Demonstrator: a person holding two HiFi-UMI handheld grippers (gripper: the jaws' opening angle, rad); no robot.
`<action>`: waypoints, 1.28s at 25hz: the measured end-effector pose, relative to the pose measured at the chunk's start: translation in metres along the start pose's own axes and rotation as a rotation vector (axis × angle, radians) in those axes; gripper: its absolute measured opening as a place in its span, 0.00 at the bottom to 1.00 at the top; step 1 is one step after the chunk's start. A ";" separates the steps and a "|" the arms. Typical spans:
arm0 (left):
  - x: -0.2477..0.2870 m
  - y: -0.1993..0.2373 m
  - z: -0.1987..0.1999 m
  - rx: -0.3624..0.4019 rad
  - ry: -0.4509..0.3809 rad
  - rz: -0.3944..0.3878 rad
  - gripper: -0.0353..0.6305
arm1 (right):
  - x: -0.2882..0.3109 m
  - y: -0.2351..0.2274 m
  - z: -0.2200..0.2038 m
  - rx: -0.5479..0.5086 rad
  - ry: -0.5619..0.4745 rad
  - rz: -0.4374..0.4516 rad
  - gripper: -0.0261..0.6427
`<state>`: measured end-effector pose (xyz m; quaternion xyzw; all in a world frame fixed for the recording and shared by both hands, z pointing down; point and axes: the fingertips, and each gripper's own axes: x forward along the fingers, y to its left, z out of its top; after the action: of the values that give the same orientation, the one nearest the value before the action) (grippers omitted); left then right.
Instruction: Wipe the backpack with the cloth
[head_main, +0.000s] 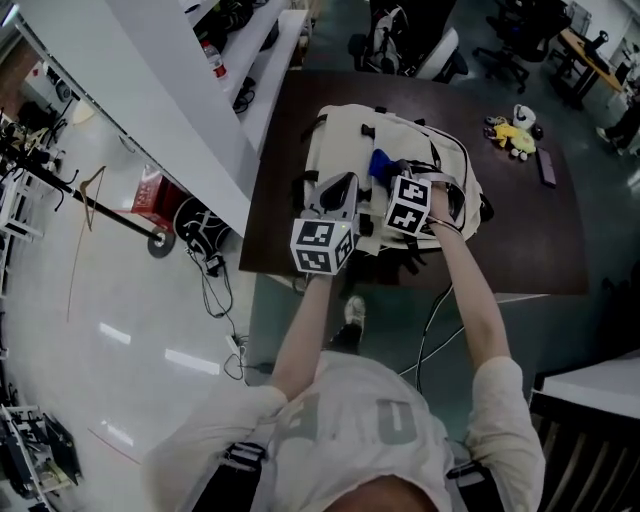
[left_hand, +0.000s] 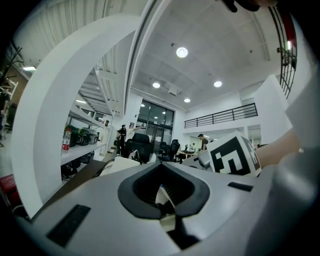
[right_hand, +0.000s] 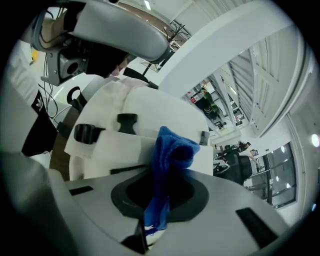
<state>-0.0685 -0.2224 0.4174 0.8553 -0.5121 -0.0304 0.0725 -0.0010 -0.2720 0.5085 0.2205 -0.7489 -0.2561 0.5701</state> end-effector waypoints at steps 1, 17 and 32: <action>-0.007 -0.005 -0.002 0.000 0.003 -0.003 0.06 | -0.005 0.010 0.001 0.001 0.001 0.003 0.10; -0.089 -0.035 -0.034 0.008 0.058 -0.007 0.06 | -0.026 0.126 0.019 0.022 0.023 0.065 0.10; -0.023 -0.052 -0.026 0.010 0.050 -0.089 0.06 | -0.074 0.011 -0.016 0.116 -0.051 -0.126 0.10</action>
<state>-0.0313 -0.1756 0.4345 0.8782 -0.4716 -0.0099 0.0795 0.0331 -0.2198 0.4637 0.2930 -0.7615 -0.2532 0.5198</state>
